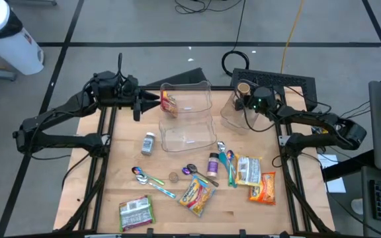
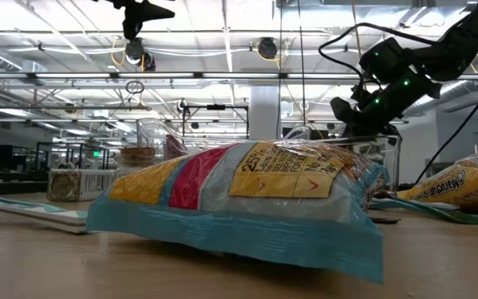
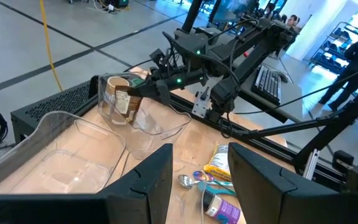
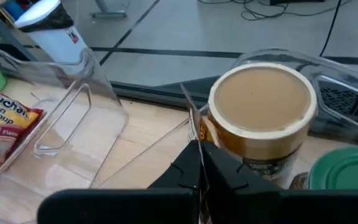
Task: Pick & Place Food Item
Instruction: Put the orange seasoning pack into the top right transparent bin
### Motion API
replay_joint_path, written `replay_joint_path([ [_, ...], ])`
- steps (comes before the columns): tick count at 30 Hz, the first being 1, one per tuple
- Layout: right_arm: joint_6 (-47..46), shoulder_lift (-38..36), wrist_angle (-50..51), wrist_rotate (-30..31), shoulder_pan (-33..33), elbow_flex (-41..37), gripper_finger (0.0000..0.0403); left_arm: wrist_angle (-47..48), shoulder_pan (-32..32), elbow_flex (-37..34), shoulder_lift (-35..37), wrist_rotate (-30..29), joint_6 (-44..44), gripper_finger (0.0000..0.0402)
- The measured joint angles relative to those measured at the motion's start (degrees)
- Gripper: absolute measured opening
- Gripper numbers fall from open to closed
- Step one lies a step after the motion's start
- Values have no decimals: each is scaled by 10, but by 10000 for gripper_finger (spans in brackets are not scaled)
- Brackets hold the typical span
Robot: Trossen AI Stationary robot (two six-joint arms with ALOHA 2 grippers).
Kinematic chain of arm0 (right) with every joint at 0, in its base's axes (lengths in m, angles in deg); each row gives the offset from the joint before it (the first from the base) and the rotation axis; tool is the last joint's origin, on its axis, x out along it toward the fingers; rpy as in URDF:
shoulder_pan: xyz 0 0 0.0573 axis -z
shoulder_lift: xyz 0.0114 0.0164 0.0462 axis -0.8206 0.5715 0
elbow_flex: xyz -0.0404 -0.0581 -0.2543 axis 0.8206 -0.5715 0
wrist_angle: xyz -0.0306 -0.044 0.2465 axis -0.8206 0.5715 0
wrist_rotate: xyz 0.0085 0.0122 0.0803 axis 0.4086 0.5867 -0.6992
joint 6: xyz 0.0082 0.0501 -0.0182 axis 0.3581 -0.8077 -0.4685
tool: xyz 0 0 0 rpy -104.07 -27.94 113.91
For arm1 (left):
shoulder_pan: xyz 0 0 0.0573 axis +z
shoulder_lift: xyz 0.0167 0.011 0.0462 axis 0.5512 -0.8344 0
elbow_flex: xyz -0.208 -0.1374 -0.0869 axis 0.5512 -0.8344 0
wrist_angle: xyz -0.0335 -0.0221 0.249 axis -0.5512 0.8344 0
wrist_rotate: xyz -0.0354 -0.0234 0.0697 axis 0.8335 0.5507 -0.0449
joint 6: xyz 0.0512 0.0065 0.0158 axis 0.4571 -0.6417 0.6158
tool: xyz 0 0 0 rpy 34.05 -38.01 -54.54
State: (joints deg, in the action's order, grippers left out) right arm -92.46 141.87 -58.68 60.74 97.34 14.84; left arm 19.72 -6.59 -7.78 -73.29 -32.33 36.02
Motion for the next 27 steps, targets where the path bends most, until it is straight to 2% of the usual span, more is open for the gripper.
replay_joint_path([
  [27,28,0,36,2,0,5,0,0,0,0,0,0,-3,161],
])
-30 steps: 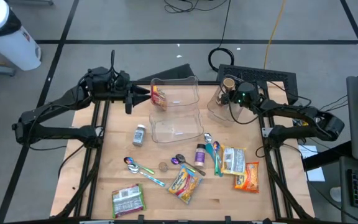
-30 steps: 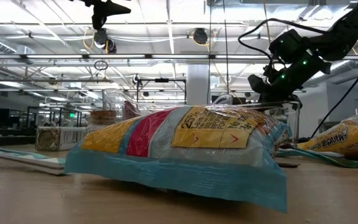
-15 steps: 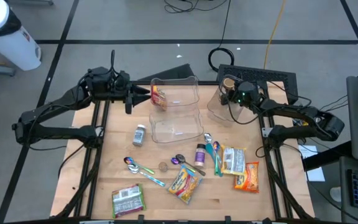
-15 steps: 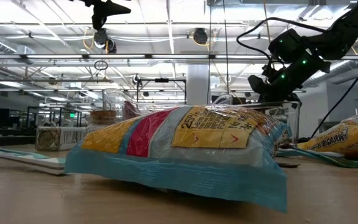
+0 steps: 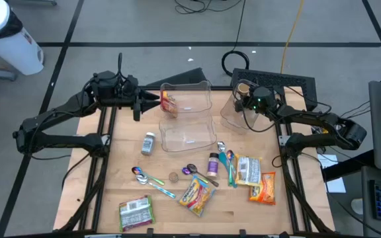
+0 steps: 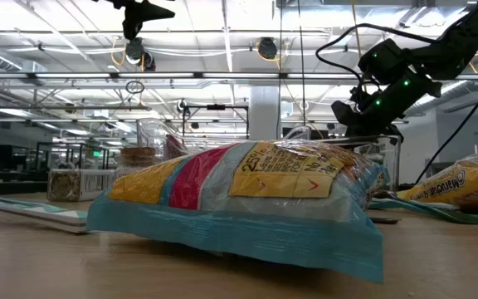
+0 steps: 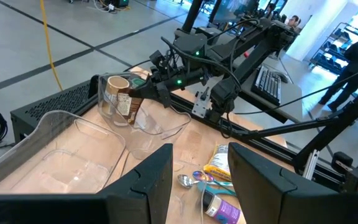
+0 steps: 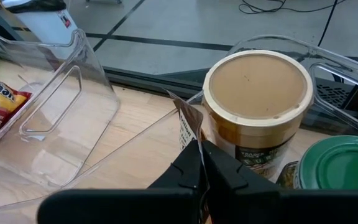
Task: Pick & Place Food Item
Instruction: Put the orange seasoning pack into the top right transparent bin
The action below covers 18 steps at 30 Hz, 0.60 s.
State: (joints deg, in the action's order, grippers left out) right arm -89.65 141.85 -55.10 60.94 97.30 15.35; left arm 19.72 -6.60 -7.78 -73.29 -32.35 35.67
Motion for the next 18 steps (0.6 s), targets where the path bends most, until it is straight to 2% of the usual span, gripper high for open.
replay_joint_path([
  [7,0,0,0,-1,0,0,7,0,0,0,0,0,0,161],
  [18,-11,0,-27,-2,-2,0,92,0,0,0,0,0,-3,161],
])
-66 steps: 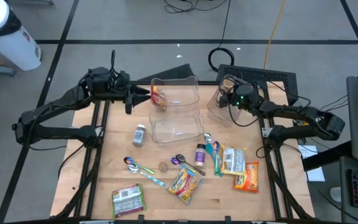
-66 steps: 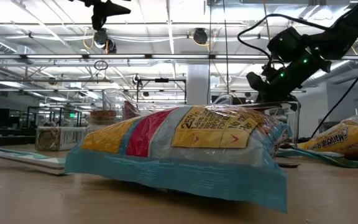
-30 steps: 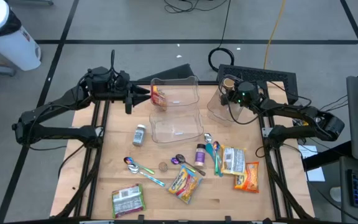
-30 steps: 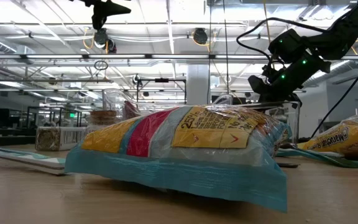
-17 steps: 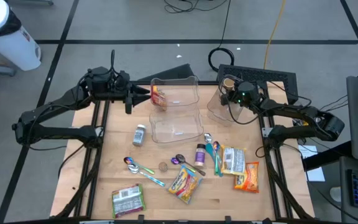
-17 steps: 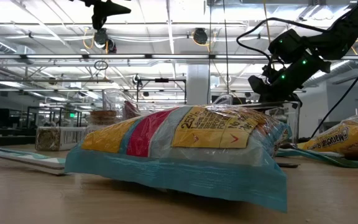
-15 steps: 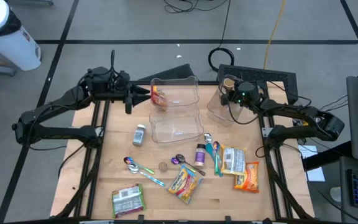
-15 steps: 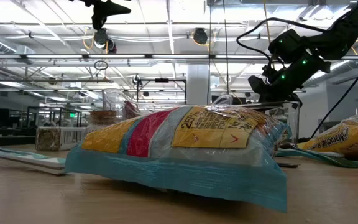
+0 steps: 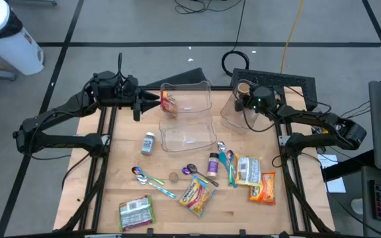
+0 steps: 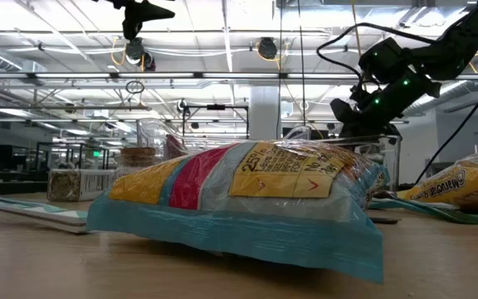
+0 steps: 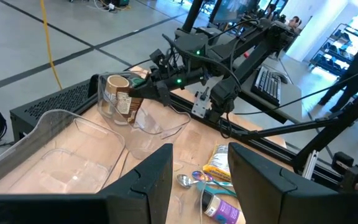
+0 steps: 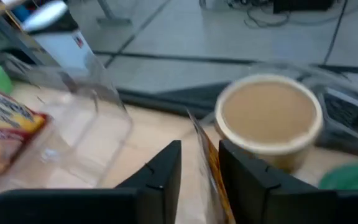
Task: Pick & Place Food Item
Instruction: Put the orange seasoning pack into the top right transparent bin, then put the left blue white spoon into the bottom transparent bin
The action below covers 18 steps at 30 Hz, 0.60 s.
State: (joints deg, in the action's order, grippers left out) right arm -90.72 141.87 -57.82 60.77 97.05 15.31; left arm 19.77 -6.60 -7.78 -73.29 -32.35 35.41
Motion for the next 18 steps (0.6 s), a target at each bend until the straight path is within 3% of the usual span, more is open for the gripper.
replay_joint_path([
  [11,0,-25,-111,0,-9,0,136,2,0,0,0,40,-2,161],
  [18,-8,-57,-268,-16,-47,0,141,5,0,0,8,98,-2,161],
])
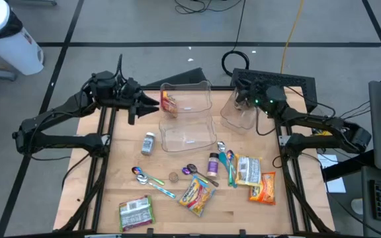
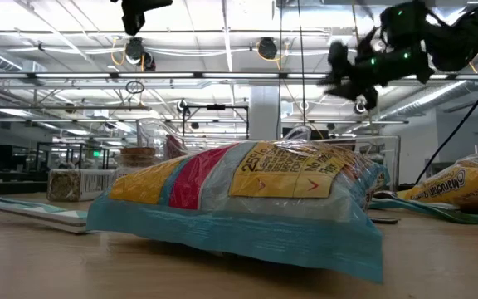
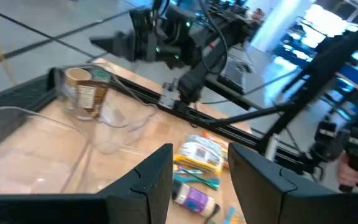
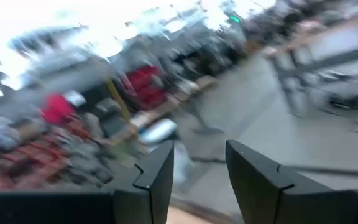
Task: Pick & Place Food Item
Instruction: Put the left blue white spoon into the bottom transparent bin
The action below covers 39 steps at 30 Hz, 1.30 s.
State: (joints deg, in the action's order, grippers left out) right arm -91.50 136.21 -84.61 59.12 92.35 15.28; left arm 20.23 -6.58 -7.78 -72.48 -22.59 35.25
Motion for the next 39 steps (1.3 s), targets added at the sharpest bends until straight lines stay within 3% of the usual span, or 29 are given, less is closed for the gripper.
replay_joint_path([
  [5,-38,-5,-99,-14,-54,0,141,-2,1,0,21,40,-5,161],
  [12,-43,-5,-135,-2,-186,4,140,0,0,0,78,49,-10,161],
  [20,35,9,-40,44,-344,123,128,51,0,0,158,32,-8,161],
  [26,131,77,45,93,-433,254,126,149,-18,0,185,11,-11,161],
  [34,151,220,107,87,-463,367,126,210,-97,0,166,-7,-26,161],
  [39,80,275,124,15,-460,378,126,269,-169,0,150,-48,-51,161],
])
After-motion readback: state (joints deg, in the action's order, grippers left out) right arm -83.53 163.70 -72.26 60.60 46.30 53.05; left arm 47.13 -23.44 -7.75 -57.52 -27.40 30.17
